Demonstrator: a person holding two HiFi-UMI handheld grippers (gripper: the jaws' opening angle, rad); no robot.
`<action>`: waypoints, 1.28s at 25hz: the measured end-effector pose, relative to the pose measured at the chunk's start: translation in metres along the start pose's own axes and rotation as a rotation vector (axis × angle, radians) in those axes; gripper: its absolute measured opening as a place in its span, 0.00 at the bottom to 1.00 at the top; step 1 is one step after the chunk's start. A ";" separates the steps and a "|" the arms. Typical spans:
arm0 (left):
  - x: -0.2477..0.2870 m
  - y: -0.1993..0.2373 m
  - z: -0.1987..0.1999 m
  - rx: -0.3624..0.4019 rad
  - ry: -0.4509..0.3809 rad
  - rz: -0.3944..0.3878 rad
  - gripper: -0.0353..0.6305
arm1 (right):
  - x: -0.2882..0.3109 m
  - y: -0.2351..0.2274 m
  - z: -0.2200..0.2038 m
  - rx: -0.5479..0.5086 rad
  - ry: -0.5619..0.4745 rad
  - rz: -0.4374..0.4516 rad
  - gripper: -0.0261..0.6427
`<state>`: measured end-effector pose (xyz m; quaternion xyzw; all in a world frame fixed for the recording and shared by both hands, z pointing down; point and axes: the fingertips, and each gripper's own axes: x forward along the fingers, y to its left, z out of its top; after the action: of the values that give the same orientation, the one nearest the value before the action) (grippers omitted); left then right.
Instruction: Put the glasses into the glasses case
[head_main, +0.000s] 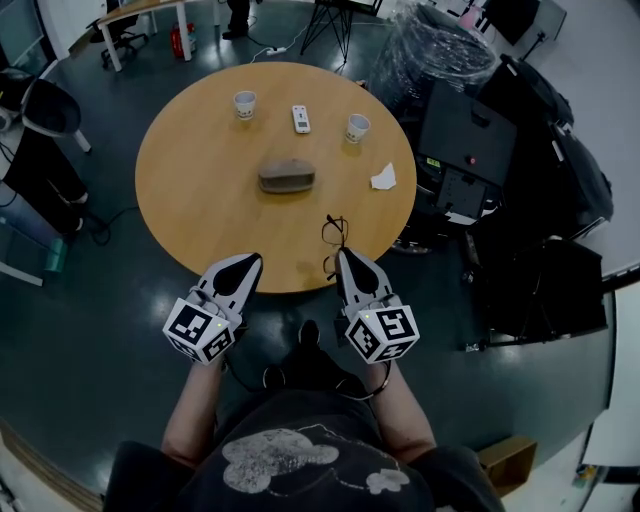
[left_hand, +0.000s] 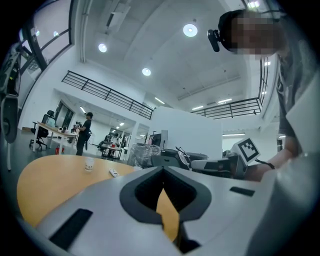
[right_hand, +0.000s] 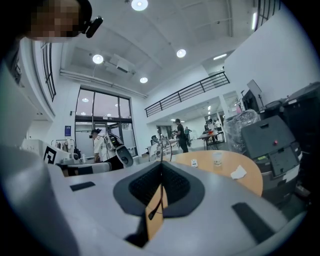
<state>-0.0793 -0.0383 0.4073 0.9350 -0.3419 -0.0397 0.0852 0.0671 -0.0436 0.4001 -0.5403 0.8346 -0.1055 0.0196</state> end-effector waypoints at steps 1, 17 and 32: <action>0.004 0.004 -0.002 0.001 0.002 0.002 0.06 | 0.006 -0.004 -0.003 -0.003 0.005 0.001 0.02; 0.094 0.113 -0.020 -0.028 0.036 0.188 0.06 | 0.143 -0.088 -0.024 -0.042 0.134 0.160 0.02; 0.162 0.159 -0.075 -0.076 0.145 0.275 0.06 | 0.200 -0.131 -0.041 -0.068 0.236 0.348 0.02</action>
<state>-0.0465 -0.2526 0.5078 0.8760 -0.4577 0.0271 0.1499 0.0958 -0.2700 0.4827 -0.3724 0.9148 -0.1349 -0.0789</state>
